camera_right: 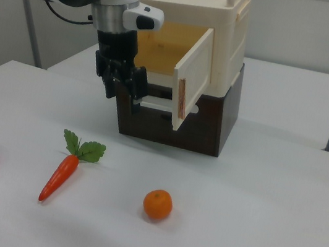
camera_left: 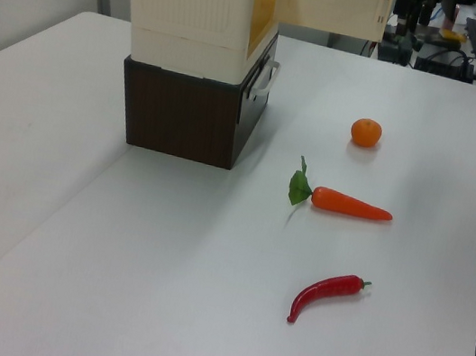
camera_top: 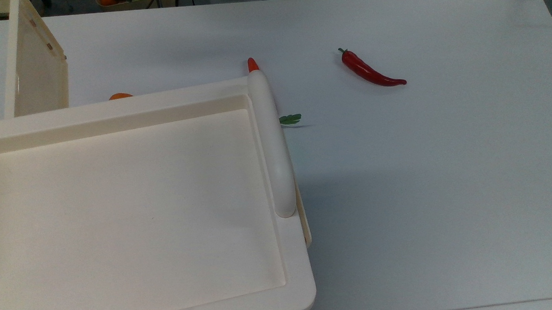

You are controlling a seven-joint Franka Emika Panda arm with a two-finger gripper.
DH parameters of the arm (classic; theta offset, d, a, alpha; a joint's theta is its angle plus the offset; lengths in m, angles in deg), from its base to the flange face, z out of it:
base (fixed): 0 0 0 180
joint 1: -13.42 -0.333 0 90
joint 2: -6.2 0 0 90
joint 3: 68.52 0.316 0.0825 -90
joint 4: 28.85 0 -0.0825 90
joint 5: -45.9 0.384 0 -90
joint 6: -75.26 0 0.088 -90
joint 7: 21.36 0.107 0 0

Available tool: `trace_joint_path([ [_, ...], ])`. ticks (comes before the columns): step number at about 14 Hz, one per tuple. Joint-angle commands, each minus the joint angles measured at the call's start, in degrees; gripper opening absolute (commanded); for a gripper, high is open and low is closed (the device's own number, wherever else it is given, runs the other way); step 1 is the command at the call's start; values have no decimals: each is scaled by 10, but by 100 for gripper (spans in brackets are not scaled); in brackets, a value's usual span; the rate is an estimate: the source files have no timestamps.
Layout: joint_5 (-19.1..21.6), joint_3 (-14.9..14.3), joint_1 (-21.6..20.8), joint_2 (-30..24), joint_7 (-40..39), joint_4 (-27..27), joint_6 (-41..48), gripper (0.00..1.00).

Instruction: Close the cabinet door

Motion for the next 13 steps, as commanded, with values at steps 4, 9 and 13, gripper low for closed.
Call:
trace_joint_path([
  [4,10,-4,-5,-6,-6,-3,15,100],
  [9,28,-5,-1,-7,-14,-3,15,100],
  [13,30,-10,0,-8,-67,-3,30,75],
])
